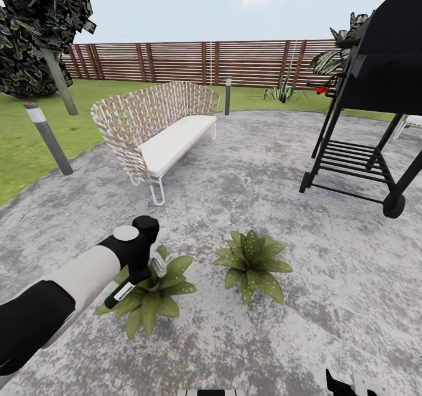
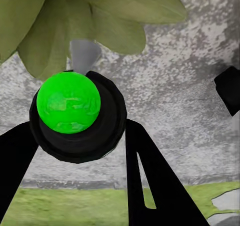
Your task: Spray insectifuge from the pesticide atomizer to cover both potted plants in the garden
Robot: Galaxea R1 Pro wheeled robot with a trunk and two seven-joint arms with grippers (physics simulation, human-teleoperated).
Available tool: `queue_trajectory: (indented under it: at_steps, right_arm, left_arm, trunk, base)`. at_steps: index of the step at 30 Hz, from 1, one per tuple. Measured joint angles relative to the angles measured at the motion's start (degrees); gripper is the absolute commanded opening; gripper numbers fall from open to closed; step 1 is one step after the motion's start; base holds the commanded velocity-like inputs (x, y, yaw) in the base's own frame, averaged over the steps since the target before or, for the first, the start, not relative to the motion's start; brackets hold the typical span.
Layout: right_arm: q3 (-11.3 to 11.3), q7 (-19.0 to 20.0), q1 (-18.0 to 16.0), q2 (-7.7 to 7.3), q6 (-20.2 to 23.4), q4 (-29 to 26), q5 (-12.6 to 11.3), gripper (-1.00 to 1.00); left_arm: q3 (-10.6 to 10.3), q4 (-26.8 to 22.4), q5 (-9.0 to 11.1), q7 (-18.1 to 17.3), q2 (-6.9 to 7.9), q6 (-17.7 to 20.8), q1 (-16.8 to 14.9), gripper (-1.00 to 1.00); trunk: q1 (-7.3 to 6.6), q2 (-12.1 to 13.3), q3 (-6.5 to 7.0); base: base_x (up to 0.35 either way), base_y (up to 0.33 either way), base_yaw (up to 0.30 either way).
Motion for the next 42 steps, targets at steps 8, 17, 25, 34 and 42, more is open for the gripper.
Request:
queue_trajectory:
  at_steps: [8,17,25,34,42]
  right_arm:
    - [0.1,0.0,0.0,0.12,0.0,0.0,0.1,1.00]
    - [0.2,0.1,0.0,0.51,0.0,0.0,0.1,1.00]
    - [0.1,0.0,0.0,0.41,0.0,0.0,0.1,1.00]
    - [0.1,0.0,0.0,0.17,0.0,0.1,0.1,1.00]
    - [0.1,0.0,0.0,0.17,0.0,0.1,0.1,1.00]
  left_arm:
    - [1.1,0.3,1.1,0.0,4.99,0.3,0.0,-1.00]
    - [6.0,-0.2,1.1,0.0,1.62,1.3,0.1,-1.00]
    - [6.3,0.0,0.5,0.0,1.97,1.3,0.1,-1.00]
    - [10.4,0.4,1.0,0.0,5.96,1.4,4.2,-1.00]
    - [18.2,-0.3,1.1,3.0,3.36,1.4,5.6,-1.00]
  trunk:
    - [0.00,0.0,0.00]
    - [0.02,0.0,0.00]
    - [0.03,0.0,0.00]
    - [0.00,0.0,0.00]
    - [0.00,0.0,0.00]
  base:
    - [0.000,0.000,0.000]
    - [-0.043,0.000,0.111]
    - [-0.293,0.031,0.081]
    - [-0.016,0.008,0.000]
    - [0.000,0.000,0.000]
